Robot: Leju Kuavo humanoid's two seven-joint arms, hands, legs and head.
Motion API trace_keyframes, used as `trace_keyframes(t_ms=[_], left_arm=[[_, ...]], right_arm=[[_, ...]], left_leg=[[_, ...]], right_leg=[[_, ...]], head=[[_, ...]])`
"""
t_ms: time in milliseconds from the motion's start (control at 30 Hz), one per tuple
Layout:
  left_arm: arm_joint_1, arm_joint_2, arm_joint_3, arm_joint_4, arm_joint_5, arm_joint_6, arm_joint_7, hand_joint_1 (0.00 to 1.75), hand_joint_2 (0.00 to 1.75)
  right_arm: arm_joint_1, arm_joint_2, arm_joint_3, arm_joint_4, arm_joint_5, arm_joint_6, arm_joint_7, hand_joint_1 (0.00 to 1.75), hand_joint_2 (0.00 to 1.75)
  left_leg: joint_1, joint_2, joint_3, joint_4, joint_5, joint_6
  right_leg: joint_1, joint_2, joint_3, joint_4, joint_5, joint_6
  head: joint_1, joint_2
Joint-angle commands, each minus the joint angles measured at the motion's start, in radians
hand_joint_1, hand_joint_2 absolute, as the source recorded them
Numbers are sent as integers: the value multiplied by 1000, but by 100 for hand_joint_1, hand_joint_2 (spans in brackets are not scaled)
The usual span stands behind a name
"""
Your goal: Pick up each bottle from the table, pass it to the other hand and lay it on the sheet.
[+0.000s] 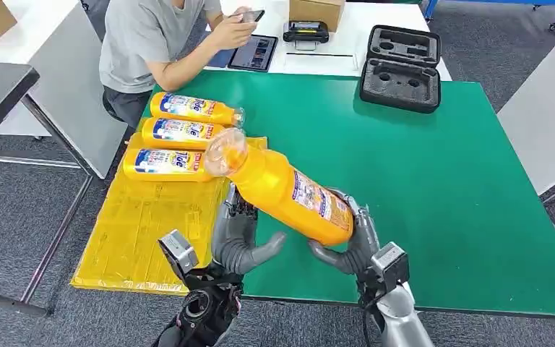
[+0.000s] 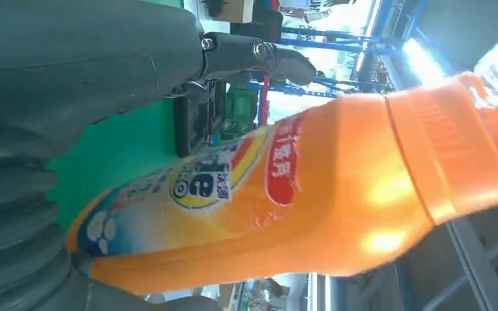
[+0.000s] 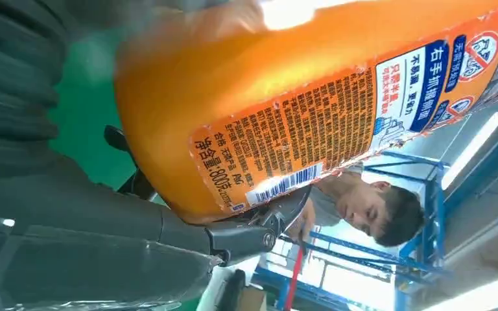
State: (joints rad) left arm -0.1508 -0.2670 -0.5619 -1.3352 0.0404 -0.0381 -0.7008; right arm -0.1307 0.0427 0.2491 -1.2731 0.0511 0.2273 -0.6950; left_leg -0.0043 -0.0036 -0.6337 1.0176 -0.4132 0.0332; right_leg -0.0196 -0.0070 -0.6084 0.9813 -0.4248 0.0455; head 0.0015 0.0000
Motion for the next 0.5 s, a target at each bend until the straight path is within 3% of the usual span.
trace_keyframes(t_ms=[33,167,267,433,500], left_arm=[[-20,17,-10,33,37,-66,3,0,175],[-20,17,-10,33,37,-66,3,0,175],[-17,-7,18,62,70,-192,3,0,175],[-17,-17,27,55,69,-241,3,0,175],[-19,-18,28,60,65,-246,3,0,175]], right_arm=[[-76,18,-13,155,-14,38,-3,175,175],[-76,18,-13,155,-14,38,-3,175,175],[-82,19,-12,158,-22,64,-3,175,175],[-90,33,7,149,-28,104,-3,175,175],[-94,36,9,144,-40,123,-3,175,175]], left_leg=[[1,2,7,-1,-2,-2],[2,2,9,-1,-3,-3],[1,1,4,-1,-1,-2],[2,3,9,-1,-4,-3],[1,3,5,0,-2,-2]], right_leg=[[1,2,6,-2,-1,-2],[2,3,9,-2,-2,-3],[1,2,4,-2,-1,-2],[2,3,9,-2,-3,-3],[1,3,4,-1,-1,-2]], head=[[0,0],[0,0],[0,0],[0,0],[0,0]])
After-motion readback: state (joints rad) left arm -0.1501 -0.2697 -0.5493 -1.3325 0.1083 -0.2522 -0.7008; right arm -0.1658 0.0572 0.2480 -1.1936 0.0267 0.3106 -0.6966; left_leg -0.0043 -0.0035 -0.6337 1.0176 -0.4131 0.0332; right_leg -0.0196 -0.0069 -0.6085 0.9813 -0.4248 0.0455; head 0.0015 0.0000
